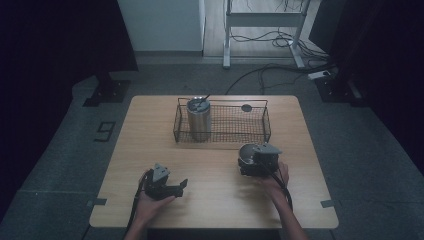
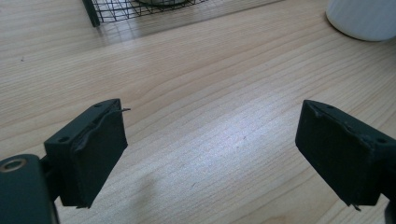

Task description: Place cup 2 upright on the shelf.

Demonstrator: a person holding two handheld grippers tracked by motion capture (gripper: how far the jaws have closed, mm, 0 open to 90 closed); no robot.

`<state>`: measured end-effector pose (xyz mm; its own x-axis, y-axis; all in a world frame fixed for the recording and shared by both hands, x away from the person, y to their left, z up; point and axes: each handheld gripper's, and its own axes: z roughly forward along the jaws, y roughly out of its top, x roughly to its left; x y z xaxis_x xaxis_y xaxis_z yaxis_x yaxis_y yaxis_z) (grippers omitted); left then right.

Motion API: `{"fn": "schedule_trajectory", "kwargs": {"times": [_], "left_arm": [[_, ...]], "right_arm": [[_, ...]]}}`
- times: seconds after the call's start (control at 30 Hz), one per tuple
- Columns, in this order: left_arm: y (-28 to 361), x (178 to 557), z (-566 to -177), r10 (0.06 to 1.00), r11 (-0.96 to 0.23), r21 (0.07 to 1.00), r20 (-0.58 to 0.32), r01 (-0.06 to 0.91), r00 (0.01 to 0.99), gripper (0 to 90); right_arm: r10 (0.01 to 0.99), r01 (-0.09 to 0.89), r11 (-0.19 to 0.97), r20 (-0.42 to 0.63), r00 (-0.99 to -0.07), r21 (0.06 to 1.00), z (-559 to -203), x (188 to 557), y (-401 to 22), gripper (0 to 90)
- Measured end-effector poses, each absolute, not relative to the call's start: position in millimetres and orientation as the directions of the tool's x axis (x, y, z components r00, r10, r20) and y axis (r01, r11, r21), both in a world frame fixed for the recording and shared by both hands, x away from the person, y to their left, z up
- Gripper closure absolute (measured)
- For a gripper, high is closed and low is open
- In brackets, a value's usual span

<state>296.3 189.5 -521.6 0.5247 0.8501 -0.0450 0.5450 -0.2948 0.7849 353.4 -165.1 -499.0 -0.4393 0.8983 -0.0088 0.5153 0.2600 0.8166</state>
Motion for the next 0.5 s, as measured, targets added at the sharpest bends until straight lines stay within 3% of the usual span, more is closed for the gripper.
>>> {"fn": "schedule_trajectory", "kwargs": {"times": [0.5], "left_arm": [[192,296,-520,0.853,-0.284,0.789,-0.051,0.544,0.520,8.8]], "right_arm": [[0.882,0.480,0.251,0.006,-0.472,0.841,-482,346,-170,6.7]]}}
